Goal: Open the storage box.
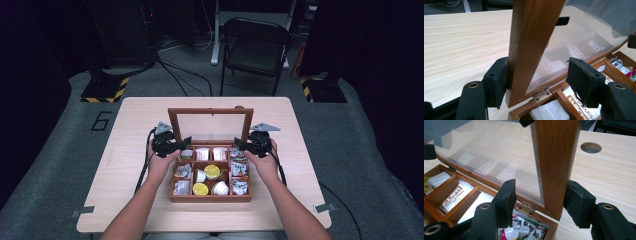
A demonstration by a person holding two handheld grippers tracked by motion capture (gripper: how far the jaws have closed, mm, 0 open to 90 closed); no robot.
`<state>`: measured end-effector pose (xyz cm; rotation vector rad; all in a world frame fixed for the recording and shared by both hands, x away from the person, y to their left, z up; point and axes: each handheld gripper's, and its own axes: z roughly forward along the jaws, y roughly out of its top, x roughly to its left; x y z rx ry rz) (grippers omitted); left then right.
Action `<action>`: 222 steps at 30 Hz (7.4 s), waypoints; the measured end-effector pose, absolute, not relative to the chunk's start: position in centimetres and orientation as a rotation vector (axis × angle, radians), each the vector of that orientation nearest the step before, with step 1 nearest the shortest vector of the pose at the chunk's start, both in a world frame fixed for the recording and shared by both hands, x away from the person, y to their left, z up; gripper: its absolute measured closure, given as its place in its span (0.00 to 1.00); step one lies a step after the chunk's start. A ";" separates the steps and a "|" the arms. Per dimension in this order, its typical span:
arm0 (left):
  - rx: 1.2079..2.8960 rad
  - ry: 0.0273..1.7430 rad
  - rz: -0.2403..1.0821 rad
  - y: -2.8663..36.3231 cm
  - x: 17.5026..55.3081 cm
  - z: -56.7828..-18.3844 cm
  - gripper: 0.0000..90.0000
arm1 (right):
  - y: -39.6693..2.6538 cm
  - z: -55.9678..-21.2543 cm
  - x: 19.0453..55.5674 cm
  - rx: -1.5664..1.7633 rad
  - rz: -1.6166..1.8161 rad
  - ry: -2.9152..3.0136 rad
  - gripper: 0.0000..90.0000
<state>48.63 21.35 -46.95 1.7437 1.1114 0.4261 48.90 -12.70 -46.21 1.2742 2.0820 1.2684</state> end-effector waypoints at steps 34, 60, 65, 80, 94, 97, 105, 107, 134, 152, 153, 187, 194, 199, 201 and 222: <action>1.715 1.178 0.432 20.9 50.0 -47.9 0.42 | -12.5 -46.3 50.3 1.317 1.219 2.083 0.56; 1.738 1.227 0.383 21.0 51.4 -48.1 0.41 | -12.4 -46.9 51.4 1.361 1.216 2.074 0.55; 1.736 1.225 0.370 21.0 51.5 -48.2 0.42 | -12.4 -46.7 51.6 1.371 1.202 2.092 0.55; 1.700 1.256 0.323 21.2 51.9 -48.5 0.41 | -12.4 -47.0 51.9 1.390 1.204 2.087 0.54; 1.692 1.284 0.310 20.9 52.3 -48.8 0.36 | -12.3 -47.3 52.3 1.441 1.226 2.080 0.50; 1.691 1.288 0.308 20.9 52.3 -48.8 0.36 | -12.3 -47.3 52.4 1.448 1.219 2.082 0.50; 1.688 1.279 0.257 21.3 52.8 -49.2 0.37 | -12.4 -47.4 52.6 1.481 1.224 2.091 0.49; 1.682 1.279 0.248 21.3 52.8 -49.3 0.37 | -12.4 -47.5 52.7 1.493 1.224 2.093 0.49; 1.706 1.323 0.134 21.9 53.9 -49.8 0.36 | -12.8 -48.0 53.4 1.562 1.236 2.121 0.48; 1.709 1.356 0.117 21.7 54.2 -50.2 0.32 | -13.1 -48.7 53.9 1.657 1.268 2.101 0.48; 1.711 1.359 0.122 21.7 54.2 -50.2 0.31 | -13.1 -48.7 53.9 1.669 1.271 2.099 0.48; 1.690 1.422 0.058 21.9 54.4 -50.8 0.29 | -13.7 -49.5 54.5 1.836 1.313 2.107 0.48; 1.681 1.429 0.060 21.8 54.4 -50.8 0.29 | -13.6 -49.4 54.5 1.874 1.306 2.102 0.48; 1.674 1.441 0.053 21.8 54.4 -50.8 0.29 | -13.6 -49.5 54.5 1.892 1.307 2.094 0.48; 1.675 1.447 0.047 21.8 54.4 -50.9 0.28 | -13.5 -49.6 54.5 1.878 1.306 2.088 0.46; 1.681 1.424 0.120 23.0 53.3 -48.5 0.37 | -13.4 -48.1 52.5 1.747 1.260 2.078 0.44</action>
